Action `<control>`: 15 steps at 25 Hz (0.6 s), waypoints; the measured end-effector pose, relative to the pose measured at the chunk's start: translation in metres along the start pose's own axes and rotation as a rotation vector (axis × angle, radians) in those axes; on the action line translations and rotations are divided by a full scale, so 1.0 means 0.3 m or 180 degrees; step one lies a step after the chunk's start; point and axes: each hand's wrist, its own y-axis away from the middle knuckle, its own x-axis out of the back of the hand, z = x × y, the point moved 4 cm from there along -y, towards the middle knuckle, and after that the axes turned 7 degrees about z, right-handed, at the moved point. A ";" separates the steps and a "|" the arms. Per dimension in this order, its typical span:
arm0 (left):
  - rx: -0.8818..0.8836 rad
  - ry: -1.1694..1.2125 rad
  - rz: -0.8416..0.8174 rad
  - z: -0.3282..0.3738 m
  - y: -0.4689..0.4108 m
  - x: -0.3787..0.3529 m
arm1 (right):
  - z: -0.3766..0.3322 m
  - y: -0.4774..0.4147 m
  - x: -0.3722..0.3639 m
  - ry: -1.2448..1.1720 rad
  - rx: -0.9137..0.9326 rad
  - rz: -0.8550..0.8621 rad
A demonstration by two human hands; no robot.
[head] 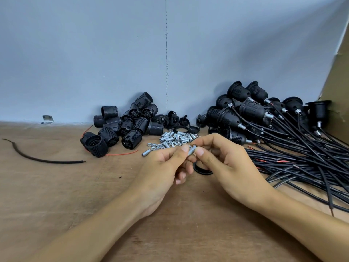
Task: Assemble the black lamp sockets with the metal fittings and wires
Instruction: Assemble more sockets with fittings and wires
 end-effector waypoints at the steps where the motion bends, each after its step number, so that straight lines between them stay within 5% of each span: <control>1: -0.0065 -0.0105 0.0022 0.002 0.000 0.006 | 0.005 -0.003 0.004 0.0093 -0.0021 0.0002; 10: -0.1008 -0.1127 0.0117 0.041 0.018 0.018 | 0.012 -0.012 0.009 0.0985 0.0061 -0.0064; 15: -0.0884 -0.1075 0.0219 0.024 0.006 0.024 | 0.021 -0.016 0.019 0.0251 -0.0563 0.0088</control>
